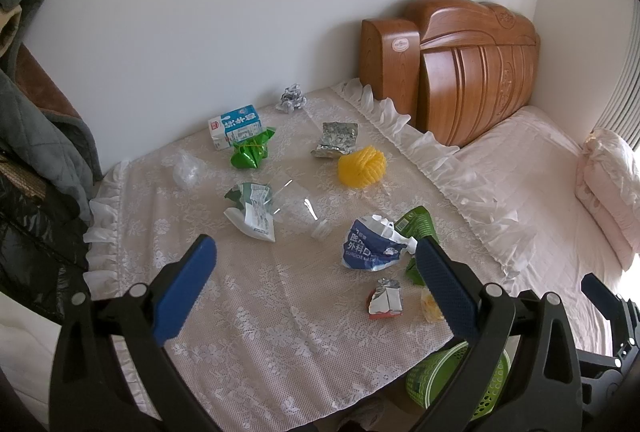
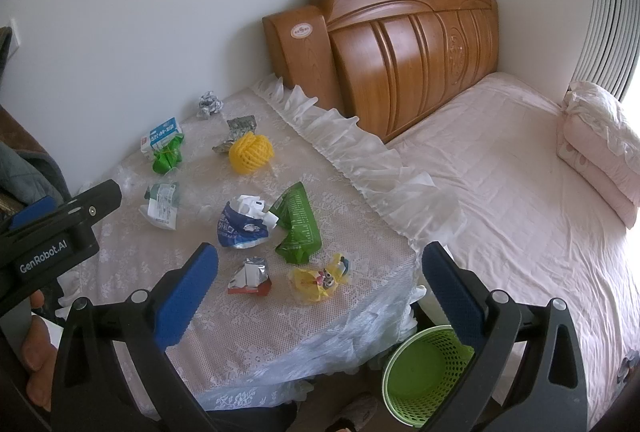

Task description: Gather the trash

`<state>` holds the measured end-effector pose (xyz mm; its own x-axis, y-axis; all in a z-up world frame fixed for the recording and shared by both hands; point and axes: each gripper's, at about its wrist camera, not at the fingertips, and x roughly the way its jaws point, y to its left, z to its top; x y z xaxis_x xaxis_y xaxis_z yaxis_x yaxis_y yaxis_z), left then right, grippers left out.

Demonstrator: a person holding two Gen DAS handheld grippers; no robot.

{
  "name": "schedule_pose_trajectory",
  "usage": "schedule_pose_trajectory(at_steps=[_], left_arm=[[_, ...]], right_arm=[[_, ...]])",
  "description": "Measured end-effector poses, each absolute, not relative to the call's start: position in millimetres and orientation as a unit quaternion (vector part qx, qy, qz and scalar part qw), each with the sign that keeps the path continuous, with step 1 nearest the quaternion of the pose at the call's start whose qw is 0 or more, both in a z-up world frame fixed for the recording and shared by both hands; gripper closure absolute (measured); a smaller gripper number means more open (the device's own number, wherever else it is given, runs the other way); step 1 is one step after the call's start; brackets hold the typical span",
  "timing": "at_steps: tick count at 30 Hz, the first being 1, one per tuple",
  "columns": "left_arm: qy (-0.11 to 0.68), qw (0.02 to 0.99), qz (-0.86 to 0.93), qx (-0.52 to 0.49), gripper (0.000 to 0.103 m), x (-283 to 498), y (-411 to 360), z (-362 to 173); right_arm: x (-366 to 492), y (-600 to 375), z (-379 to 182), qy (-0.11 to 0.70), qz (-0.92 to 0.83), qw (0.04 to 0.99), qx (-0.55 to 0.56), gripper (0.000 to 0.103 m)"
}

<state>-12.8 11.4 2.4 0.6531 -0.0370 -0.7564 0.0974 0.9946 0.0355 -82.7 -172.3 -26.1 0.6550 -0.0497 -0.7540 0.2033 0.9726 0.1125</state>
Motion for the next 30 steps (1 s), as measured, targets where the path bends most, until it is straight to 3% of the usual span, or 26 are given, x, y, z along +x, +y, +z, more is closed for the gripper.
schedule_pose_trajectory(at_steps=[12,24,30], left_arm=[[0.421,0.906,-0.036,0.028,0.008,-6.4,24.2,-9.4],[0.5,0.865,-0.02,0.027,0.008,34.1,112.6,-100.7],[0.496,0.867,-0.044,0.026,0.008,83.0,124.8,-126.8]], right_arm=[[-80.1,-172.1,-31.6,0.413,-0.068,0.904,0.094,0.002],[-69.3,-153.2,-110.3,0.471,-0.055,0.872,0.121,0.002],[-62.7,-141.2,-136.8,0.494,-0.069,0.857,0.128,0.002]])
